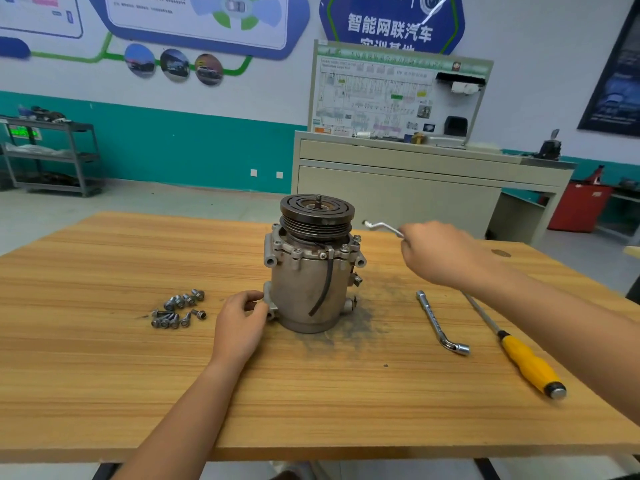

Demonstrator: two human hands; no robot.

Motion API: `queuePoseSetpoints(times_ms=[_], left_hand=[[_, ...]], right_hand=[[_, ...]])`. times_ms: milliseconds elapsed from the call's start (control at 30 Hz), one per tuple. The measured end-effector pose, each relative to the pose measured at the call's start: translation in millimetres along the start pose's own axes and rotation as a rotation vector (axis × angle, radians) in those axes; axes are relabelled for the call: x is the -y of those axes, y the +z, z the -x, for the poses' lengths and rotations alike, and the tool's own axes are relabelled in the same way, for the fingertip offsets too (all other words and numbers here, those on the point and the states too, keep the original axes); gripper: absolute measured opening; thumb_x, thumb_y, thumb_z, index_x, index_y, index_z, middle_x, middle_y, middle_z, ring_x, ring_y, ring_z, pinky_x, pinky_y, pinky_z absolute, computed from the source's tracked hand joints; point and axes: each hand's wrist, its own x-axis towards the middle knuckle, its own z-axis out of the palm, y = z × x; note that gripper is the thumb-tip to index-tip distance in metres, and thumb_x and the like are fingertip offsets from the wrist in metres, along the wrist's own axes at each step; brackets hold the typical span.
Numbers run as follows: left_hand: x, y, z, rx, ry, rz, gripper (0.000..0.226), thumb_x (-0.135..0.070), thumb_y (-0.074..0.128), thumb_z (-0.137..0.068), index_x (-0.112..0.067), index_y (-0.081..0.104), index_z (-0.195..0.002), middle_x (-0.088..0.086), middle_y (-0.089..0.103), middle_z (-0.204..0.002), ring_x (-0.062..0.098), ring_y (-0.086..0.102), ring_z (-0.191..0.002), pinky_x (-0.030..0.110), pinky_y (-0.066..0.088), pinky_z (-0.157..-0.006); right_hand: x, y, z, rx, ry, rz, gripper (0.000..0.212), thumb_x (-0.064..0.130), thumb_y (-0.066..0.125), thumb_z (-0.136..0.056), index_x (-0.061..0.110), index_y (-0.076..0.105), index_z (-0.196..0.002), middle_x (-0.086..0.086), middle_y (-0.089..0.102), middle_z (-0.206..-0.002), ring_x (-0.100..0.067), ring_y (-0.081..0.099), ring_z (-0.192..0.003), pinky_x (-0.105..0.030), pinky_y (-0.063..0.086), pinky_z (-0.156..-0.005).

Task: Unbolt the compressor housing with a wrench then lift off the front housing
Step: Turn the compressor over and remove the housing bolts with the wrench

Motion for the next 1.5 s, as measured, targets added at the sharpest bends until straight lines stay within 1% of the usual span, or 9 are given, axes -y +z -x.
queuePoseSetpoints(times_ms=[333, 467, 800, 1000, 1200, 1300, 1367, 1433, 1500], left_hand=[[0, -2, 1, 0.002, -0.019, 0.025, 0.021, -0.011, 0.055, -0.087, -0.01, 0.064, -0.106, 0.0, 0.058, -0.105, 0.008, 0.05, -0.094, 0.022, 0.033, -0.08], [1, -2, 1, -0.003, -0.021, 0.032, 0.021, -0.009, 0.054, -0.087, -0.01, 0.064, -0.106, 0.0, 0.058, -0.106, 0.008, 0.05, -0.094, 0.021, 0.033, -0.081], [1, -1, 2, 0.014, 0.016, 0.008, 0.018, -0.011, 0.055, -0.088, -0.011, 0.065, -0.103, -0.001, 0.056, -0.102, 0.008, 0.049, -0.091, 0.021, 0.033, -0.08], [0, -2, 3, 0.008, -0.006, 0.031, 0.017, -0.011, 0.056, -0.088, -0.011, 0.064, -0.103, -0.001, 0.057, -0.102, 0.008, 0.051, -0.092, 0.022, 0.034, -0.081], [2, 0, 1, 0.0, 0.007, 0.024, 0.016, -0.01, 0.055, -0.088, -0.013, 0.063, -0.102, -0.001, 0.054, -0.105, 0.009, 0.051, -0.095, 0.023, 0.035, -0.082], [2, 0, 1, -0.017, 0.034, 0.007, 0.017, -0.007, 0.054, -0.087, -0.013, 0.061, -0.101, 0.001, 0.05, -0.111, 0.013, 0.049, -0.103, 0.023, 0.033, -0.087], [1, 0, 1, -0.031, 0.031, 0.006, 0.018, -0.005, 0.054, -0.086, -0.013, 0.061, -0.101, 0.003, 0.048, -0.116, 0.016, 0.048, -0.108, 0.022, 0.031, -0.09], [0, 0, 2, -0.033, 0.025, -0.002, 0.019, -0.005, 0.054, -0.086, -0.012, 0.061, -0.102, 0.005, 0.047, -0.12, 0.019, 0.047, -0.114, 0.021, 0.029, -0.091], [0, 0, 3, -0.021, 0.036, -0.013, 0.02, -0.005, 0.054, -0.086, -0.013, 0.061, -0.102, 0.005, 0.047, -0.122, 0.019, 0.046, -0.115, 0.02, 0.029, -0.09]], right_hand=[[28, -15, 3, 0.072, -0.035, 0.212, 0.027, 0.004, 0.037, -0.089, 0.016, 0.033, -0.065, 0.0, 0.037, -0.062, -0.014, 0.034, -0.053, -0.026, 0.024, -0.043], [37, -21, 1, 0.056, -0.108, 0.38, 0.032, 0.001, 0.044, -0.086, 0.014, 0.032, -0.06, 0.0, 0.036, -0.058, -0.021, 0.043, -0.059, -0.026, 0.029, -0.047], [38, -21, 1, 0.121, -0.15, 0.451, 0.015, -0.002, 0.044, -0.089, 0.011, 0.049, -0.085, 0.0, 0.037, -0.062, -0.021, 0.045, -0.066, -0.029, 0.037, -0.056], [31, -13, 1, 0.11, -0.225, 0.557, 0.014, 0.004, 0.043, -0.091, 0.009, 0.054, -0.098, 0.0, 0.036, -0.062, -0.016, 0.041, -0.053, -0.025, 0.027, -0.041], [4, -8, -23, 0.118, -0.204, 0.585, 0.024, 0.003, 0.04, -0.091, 0.011, 0.058, -0.104, 0.0, 0.045, -0.067, -0.018, 0.046, -0.063, -0.024, 0.026, -0.043], [-1, 1, -45, 0.024, -0.192, 0.544, 0.024, 0.002, 0.042, -0.092, 0.011, 0.056, -0.11, -0.001, 0.053, -0.075, -0.022, 0.055, -0.076, -0.028, 0.037, -0.056], [-5, 15, -61, -0.076, -0.227, 0.488, 0.03, 0.004, 0.042, -0.094, 0.013, 0.048, -0.121, -0.007, 0.061, -0.106, -0.025, 0.056, -0.102, -0.036, 0.043, -0.08], [0, 28, -74, -0.132, -0.271, 0.454, 0.034, 0.006, 0.043, -0.094, 0.014, 0.045, -0.127, -0.008, 0.055, -0.126, -0.023, 0.044, -0.123, -0.04, 0.034, -0.101], [6, 35, -85, -0.145, -0.319, 0.446, 0.033, 0.008, 0.045, -0.093, 0.013, 0.048, -0.126, -0.007, 0.055, -0.128, -0.023, 0.039, -0.128, -0.039, 0.031, -0.104]])
